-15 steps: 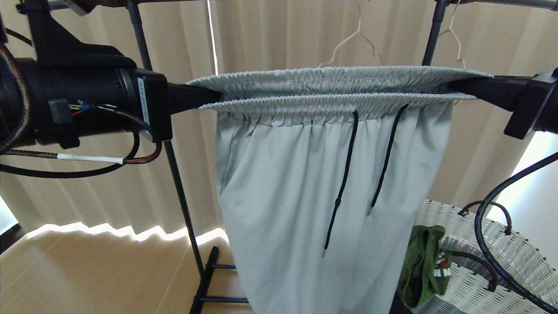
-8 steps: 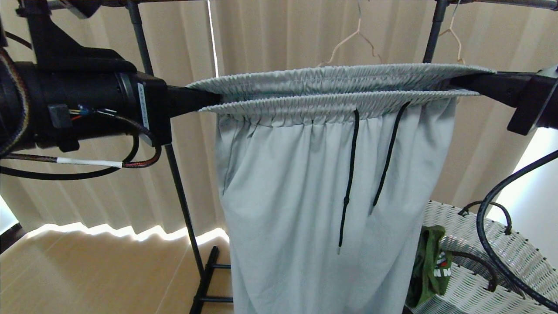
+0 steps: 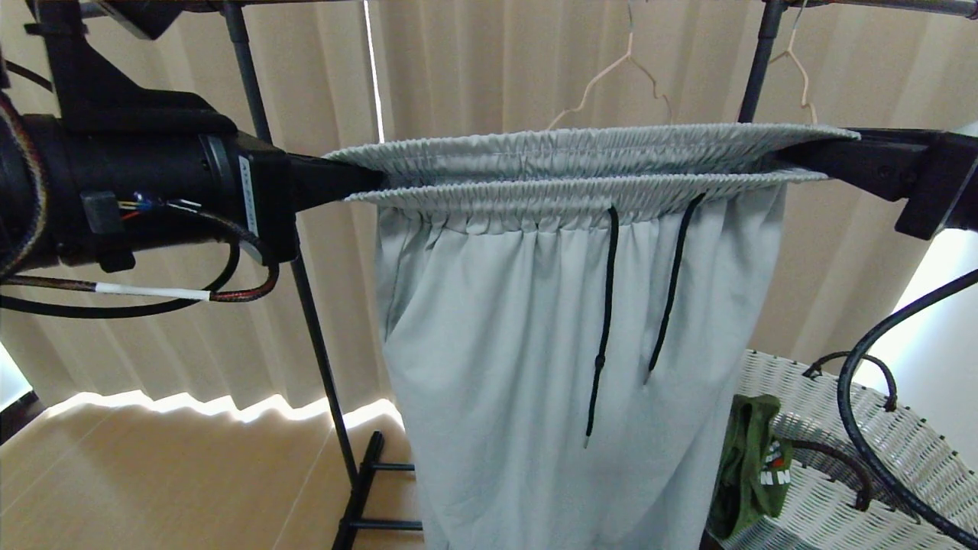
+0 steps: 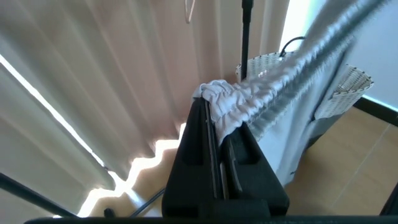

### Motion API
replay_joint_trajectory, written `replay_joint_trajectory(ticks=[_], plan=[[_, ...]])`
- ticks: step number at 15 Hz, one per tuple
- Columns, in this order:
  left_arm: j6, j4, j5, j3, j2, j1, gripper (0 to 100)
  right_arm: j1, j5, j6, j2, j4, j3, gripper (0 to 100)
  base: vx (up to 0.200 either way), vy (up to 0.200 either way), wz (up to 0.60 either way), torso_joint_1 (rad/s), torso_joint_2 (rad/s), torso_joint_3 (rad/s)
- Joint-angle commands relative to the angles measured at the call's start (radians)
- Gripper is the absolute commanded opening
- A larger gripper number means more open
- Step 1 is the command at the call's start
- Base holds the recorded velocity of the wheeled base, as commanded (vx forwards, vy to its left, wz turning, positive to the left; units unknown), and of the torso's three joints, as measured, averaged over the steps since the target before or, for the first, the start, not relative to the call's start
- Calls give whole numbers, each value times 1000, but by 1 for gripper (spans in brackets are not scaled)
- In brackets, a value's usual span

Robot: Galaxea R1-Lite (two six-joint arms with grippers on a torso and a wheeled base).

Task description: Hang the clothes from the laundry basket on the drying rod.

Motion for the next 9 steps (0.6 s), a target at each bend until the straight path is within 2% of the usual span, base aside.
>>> replay_joint_trajectory(ticks=[1, 2, 6, 9], plan=[[7, 3, 2, 1, 6, 5, 0, 0, 10, 12, -39, -3, 32, 100, 0, 0, 0, 0, 0, 0], [10, 3, 9, 0, 7, 7, 0, 0, 11, 13, -54, -3, 41, 100, 0, 0, 0, 0, 0, 0], [44, -1, 160, -8, 50, 7, 0, 0, 18, 26, -94, -5, 49, 100, 0, 0, 0, 0, 0, 0], [47, -4, 201, -19, 69, 16, 0, 0, 108, 33, -134, -3, 84, 100, 0, 0, 0, 0, 0, 0]])
